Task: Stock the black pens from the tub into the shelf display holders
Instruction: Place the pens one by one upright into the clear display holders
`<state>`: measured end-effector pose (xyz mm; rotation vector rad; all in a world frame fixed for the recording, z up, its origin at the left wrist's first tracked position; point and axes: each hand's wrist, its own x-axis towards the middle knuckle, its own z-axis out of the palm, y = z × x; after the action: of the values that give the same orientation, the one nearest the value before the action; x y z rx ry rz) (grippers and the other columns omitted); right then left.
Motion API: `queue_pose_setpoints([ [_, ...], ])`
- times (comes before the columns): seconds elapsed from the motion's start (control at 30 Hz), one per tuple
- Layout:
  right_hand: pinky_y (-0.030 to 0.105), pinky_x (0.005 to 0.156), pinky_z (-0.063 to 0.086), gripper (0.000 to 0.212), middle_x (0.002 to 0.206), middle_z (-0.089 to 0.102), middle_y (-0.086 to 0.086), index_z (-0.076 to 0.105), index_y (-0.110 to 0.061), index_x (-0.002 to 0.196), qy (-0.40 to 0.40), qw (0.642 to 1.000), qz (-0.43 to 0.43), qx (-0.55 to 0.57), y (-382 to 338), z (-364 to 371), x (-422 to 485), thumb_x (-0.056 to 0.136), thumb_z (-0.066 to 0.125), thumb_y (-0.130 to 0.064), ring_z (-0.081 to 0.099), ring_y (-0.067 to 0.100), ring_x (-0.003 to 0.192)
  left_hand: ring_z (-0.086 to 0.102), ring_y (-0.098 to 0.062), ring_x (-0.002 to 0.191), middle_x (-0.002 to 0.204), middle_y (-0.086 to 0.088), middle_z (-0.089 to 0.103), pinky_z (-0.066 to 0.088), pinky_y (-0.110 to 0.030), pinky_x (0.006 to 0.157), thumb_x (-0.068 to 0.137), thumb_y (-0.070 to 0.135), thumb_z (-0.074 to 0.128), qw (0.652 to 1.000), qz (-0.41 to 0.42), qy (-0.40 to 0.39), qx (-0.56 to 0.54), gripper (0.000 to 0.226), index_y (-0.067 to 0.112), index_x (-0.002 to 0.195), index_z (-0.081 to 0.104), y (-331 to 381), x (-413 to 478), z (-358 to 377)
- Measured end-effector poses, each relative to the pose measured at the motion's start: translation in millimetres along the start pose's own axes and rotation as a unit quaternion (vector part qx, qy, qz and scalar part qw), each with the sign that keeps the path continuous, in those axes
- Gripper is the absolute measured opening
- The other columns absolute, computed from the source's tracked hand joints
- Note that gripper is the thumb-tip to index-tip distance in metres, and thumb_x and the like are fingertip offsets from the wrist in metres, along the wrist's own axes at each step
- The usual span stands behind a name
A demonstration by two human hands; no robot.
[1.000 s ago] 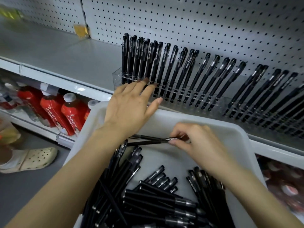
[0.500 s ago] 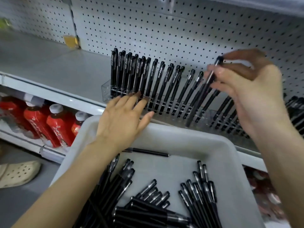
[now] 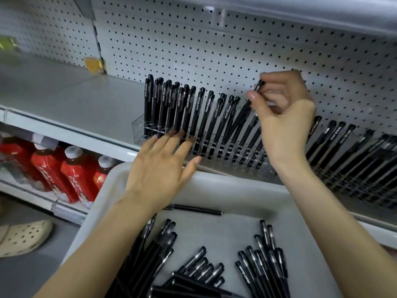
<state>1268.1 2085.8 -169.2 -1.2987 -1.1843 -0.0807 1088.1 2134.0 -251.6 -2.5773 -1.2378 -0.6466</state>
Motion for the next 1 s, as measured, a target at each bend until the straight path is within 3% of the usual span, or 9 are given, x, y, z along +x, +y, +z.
queue_pose_setpoints([
  [0.2,0.010,0.075,0.047,0.017,0.087,0.058,-0.018,0.062,-0.017,0.099,-0.058,0.998,-0.003,-0.036,15.4,6.9,-4.9,0.084,0.070,-0.018,0.062,0.001,0.085,0.052,-0.023,0.122,0.126,-0.005,0.061,0.040,-0.044,0.101,0.097,0.047,0.023,1.000,0.000,0.003,0.001,0.055,0.018,0.126,0.057,-0.8,-0.3,1.7],
  [0.33,0.014,0.076,0.048,0.017,0.088,0.062,-0.013,0.066,-0.017,0.100,-0.093,0.992,-0.006,-0.090,21.5,6.8,-7.2,0.084,0.070,-0.022,0.060,-0.001,0.083,0.052,-0.023,0.122,0.126,-0.005,0.060,0.039,-0.043,0.102,0.096,0.047,0.023,1.000,-0.002,0.008,0.001,0.055,0.018,0.126,0.057,-0.8,-0.2,2.9],
  [0.53,0.014,0.072,0.045,0.020,0.096,0.066,-0.005,0.067,-0.016,0.101,-0.098,0.982,-0.057,-0.154,24.2,6.3,-6.1,0.082,0.071,-0.023,0.058,0.002,0.081,0.051,-0.023,0.124,0.128,-0.005,0.059,0.038,-0.044,0.104,0.097,0.048,0.020,1.000,-0.002,0.009,-0.001,0.055,0.019,0.127,0.056,-0.9,-0.1,3.4],
  [0.67,0.010,0.075,0.044,0.024,0.098,0.060,-0.009,0.067,-0.019,0.106,-0.098,0.979,-0.057,-0.167,17.5,1.0,-4.7,0.083,0.070,-0.025,0.055,-0.002,0.077,0.051,-0.024,0.123,0.128,-0.006,0.059,0.038,-0.045,0.104,0.097,0.047,0.021,1.000,-0.001,0.014,-0.004,0.055,0.018,0.127,0.056,-1.7,-0.5,3.4],
  [0.73,0.004,0.072,0.041,0.021,0.095,0.059,-0.008,0.067,-0.021,0.104,-0.072,0.983,-0.063,-0.154,5.5,-5.5,-8.9,0.084,0.069,-0.025,0.052,-0.007,0.075,0.051,-0.025,0.123,0.127,-0.007,0.060,0.038,-0.045,0.103,0.096,0.047,0.022,1.000,0.001,0.014,-0.007,0.055,0.017,0.127,0.056,-2.1,-0.7,2.9],
  [0.8,0.012,0.070,0.046,0.014,0.089,0.063,-0.004,0.067,-0.022,0.098,-0.054,0.990,-0.080,-0.102,-9.0,-13.0,-23.3,0.084,0.068,-0.022,0.055,-0.002,0.074,0.051,-0.025,0.123,0.127,-0.007,0.060,0.038,-0.044,0.103,0.096,0.047,0.023,1.000,0.001,0.014,-0.011,0.055,0.017,0.128,0.056,-2.5,-0.5,2.7],
  [0.83,0.019,0.070,0.050,0.011,0.086,0.064,-0.003,0.067,-0.022,0.095,-0.073,0.992,-0.079,-0.071,-14.6,-15.7,-35.3,0.084,0.068,-0.020,0.057,0.002,0.073,0.051,-0.026,0.123,0.127,-0.007,0.060,0.037,-0.044,0.103,0.096,0.047,0.023,1.000,0.001,0.015,-0.012,0.055,0.017,0.128,0.056,-2.6,-0.6,2.8],
  [0.9,0.027,0.069,0.054,0.009,0.083,0.066,-0.006,0.068,-0.022,0.093,-0.183,0.980,-0.065,-0.047,-18.7,-19.3,-64.6,0.084,0.067,-0.021,0.062,0.006,0.073,0.051,-0.026,0.123,0.127,-0.007,0.060,0.036,-0.044,0.103,0.095,0.047,0.023,1.000,0.005,0.018,-0.012,0.055,0.017,0.128,0.056,-2.7,-1.0,3.5],
  [1.0,0.033,0.078,0.053,0.013,0.095,0.067,-0.014,0.066,-0.031,0.098,-0.412,0.893,-0.015,-0.183,-6.9,-19.4,-101.8,0.086,0.062,-0.031,0.063,0.006,0.084,0.050,-0.025,0.124,0.128,-0.006,0.059,0.036,-0.044,0.103,0.095,0.048,0.023,1.000,0.002,0.016,-0.009,0.055,0.018,0.129,0.055,-3.3,-1.3,4.6],
])
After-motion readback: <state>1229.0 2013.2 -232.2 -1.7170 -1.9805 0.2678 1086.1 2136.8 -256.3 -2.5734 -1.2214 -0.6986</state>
